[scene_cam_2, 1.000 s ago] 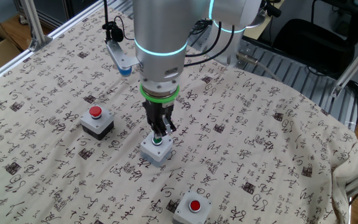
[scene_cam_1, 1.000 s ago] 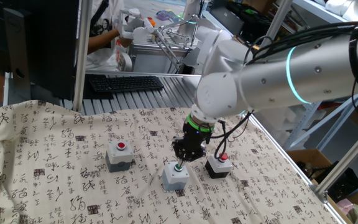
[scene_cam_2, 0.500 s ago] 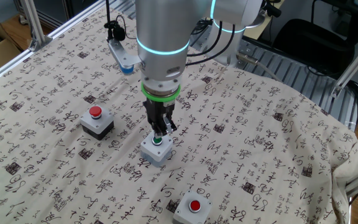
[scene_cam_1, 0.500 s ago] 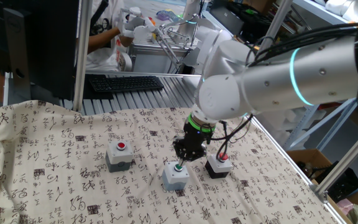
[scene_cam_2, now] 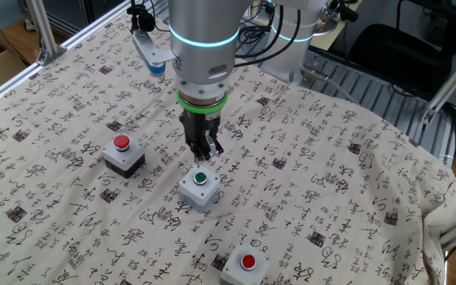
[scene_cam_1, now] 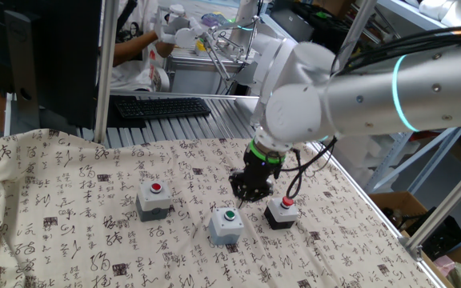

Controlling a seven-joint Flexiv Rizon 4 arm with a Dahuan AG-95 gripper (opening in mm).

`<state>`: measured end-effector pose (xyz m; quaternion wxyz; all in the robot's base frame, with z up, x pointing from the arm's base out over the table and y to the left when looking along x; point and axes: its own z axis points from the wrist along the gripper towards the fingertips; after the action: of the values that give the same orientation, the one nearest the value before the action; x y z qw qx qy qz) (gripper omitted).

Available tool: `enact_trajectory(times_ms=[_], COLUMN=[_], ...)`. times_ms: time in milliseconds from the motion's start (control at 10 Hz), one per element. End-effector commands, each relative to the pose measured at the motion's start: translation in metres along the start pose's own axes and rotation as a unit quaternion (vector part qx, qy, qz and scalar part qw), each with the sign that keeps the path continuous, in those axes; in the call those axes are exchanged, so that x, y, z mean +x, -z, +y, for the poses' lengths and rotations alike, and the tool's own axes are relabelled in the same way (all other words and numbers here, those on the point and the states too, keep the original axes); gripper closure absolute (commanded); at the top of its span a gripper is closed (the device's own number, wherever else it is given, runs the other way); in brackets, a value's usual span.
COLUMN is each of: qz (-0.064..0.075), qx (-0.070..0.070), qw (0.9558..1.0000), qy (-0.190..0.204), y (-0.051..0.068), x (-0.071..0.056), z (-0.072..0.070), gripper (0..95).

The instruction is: Press three buttons from left to right in sequence

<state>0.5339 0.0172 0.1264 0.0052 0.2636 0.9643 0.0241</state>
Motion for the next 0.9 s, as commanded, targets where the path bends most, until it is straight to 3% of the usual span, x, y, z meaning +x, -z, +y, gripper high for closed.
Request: enact_trajectory(times_ms=[100,900], qz=[0.000,-0.002], qx=[0.002,0.013], qw=[1.0000,0.9999], qy=[0.001,-0.003], y=[0.0004,-0.0001], x=[-0.0006,-0.0007], z=[0.0002,0.0005], gripper=[95.0,95.0])
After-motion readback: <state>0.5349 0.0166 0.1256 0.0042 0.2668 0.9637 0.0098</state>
